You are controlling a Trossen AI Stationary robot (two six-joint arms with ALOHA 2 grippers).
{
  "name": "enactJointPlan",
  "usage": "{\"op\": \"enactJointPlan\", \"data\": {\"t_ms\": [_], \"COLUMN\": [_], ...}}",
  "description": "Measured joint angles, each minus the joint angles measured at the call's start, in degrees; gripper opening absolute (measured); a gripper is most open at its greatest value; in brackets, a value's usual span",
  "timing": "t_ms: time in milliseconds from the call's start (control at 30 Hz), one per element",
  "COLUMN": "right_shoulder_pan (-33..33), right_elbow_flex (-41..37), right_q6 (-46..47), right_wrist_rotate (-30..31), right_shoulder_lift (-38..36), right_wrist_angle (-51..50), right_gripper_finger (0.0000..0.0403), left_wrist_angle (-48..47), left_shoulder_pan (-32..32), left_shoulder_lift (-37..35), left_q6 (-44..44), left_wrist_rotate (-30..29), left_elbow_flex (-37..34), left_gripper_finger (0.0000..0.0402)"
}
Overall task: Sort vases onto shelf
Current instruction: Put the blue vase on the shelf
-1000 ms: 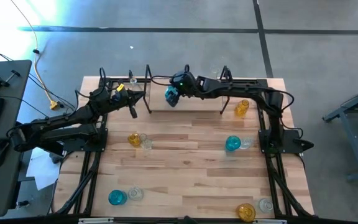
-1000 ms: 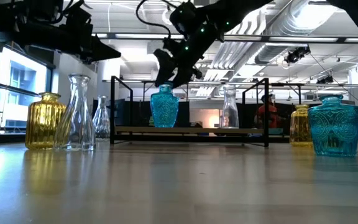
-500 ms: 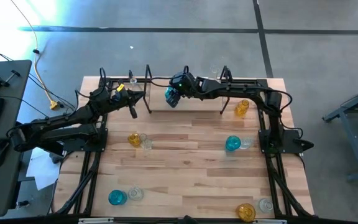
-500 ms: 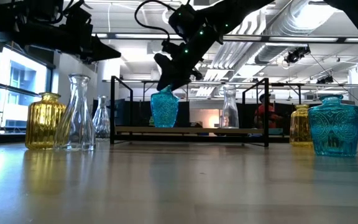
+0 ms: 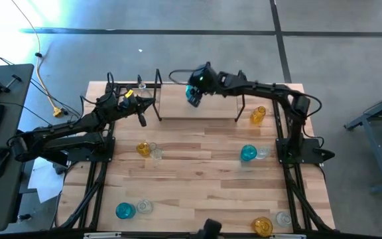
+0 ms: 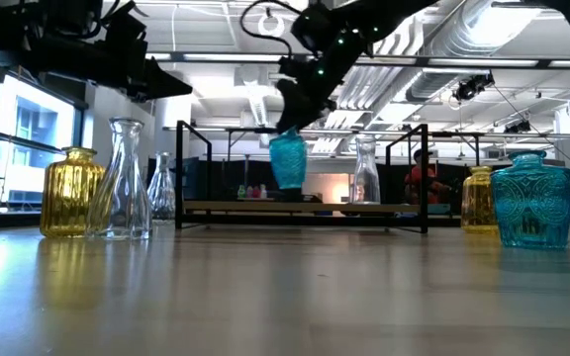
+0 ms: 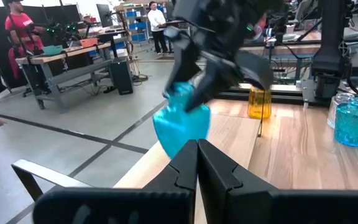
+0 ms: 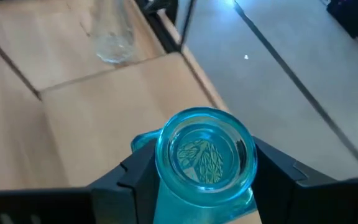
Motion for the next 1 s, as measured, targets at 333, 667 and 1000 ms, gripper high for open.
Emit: {"op": "enactJointPlan", "data": {"t_ms": [333,667,1000], "right_shoulder_pan": [-12.6,-16.3,-16.4], "right_elbow_flex": [0.1,0.1,0.1], "right_q6": [-11.6,-10.7,-10.0], "right_wrist_rotate": [-16.6,-22.0,-21.7], "right_shoulder_lift": [-1.0,-0.5,0.4], "right_wrist_angle": [-1.7,-2.9,-3.3], "right_gripper_finger": [0.0173,0.0174,0.0174], "left_wrist_angle": [-0.1,-0.1,-0.1], "left_shoulder_pan": [0.0,0.0,0.0], "left_shoulder_lift": [0.0,0.0,0.0], "left_q6": [0.0,0.0,0.0], "left_wrist_rotate": [0.0,0.0,2.0], "left_elbow_flex": [0.0,0.0,0.0], "left_gripper_finger": [0.0001,0.0000,0.0000]}}
